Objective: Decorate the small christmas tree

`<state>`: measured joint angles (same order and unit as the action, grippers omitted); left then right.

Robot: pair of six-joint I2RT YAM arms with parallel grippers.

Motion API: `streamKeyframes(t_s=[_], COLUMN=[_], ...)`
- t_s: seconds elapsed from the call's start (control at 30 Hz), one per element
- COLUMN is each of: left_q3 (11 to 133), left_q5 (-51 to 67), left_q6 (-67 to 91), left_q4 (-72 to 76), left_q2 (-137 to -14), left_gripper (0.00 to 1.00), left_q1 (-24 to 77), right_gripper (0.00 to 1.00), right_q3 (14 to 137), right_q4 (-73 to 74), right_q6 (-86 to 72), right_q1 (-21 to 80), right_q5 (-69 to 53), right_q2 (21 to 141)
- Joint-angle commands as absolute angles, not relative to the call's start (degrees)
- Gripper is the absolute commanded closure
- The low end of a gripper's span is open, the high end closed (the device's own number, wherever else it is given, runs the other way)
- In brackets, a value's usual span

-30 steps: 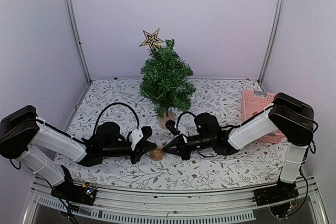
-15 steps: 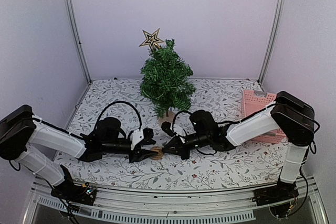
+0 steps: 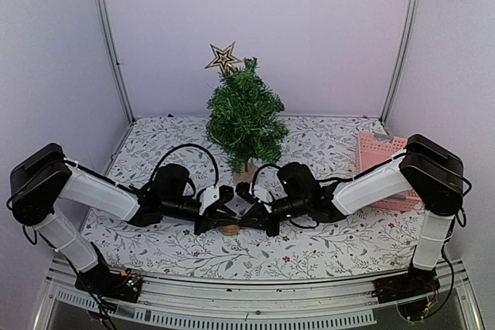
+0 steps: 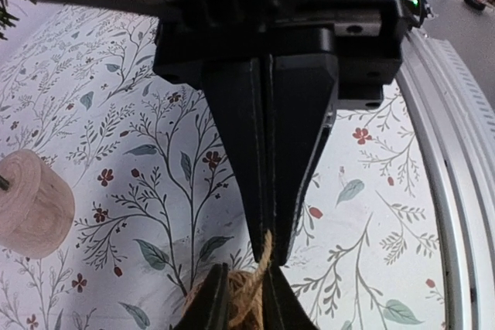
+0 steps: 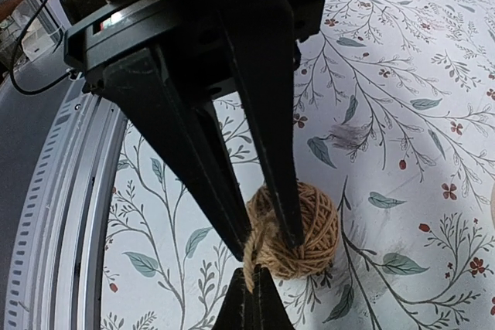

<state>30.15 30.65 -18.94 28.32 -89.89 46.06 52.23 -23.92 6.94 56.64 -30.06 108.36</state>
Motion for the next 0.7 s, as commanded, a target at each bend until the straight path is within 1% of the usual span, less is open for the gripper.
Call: streamKeyframes(t_s=[0.0,0.07,0.1,0.37,0.6,0.63,0.67], left_q3=[31.7,31.7,31.5,28.8,26.4,26.2,26.1], left_q5=[33.3,33.6,33.4,33.4,32.9,32.6,32.2], left_q6=[-19.4,-19.4,-19.3,-14.1,-8.2,-7.0,-6.0], left_q4=[27.6,27.1,27.3,28.8,33.1,34.0,34.9], left_q2=[-91.4,-91.3,-91.0,-86.4,-86.6,-86.8,-87.0], left_gripper=[0.89,0.98,1.00,1.00,1.00,1.00,1.00], left_q1=[44.0,43.6,43.4,40.8,40.3,40.3,40.3], right_gripper=[1.00,1.00,1.00,1.00,1.00,0.97,0.91], right_q3=[53.2,53.1,53.0,52.3,52.0,52.1,52.2], right_q4=[-23.7,-23.6,-23.6,-22.5,-21.7,-21.7,-21.8], right_q6=[7.6,7.6,7.6,7.8,7.6,7.2,6.4], right_q1=[57.0,57.0,57.0,57.1,56.8,56.8,56.7], right_q5=[-29.4,-29.4,-29.3,-27.6,-26.7,-26.5,-26.4], right_q2=[106.2,106.1,106.0,105.8,105.3,105.3,105.3])
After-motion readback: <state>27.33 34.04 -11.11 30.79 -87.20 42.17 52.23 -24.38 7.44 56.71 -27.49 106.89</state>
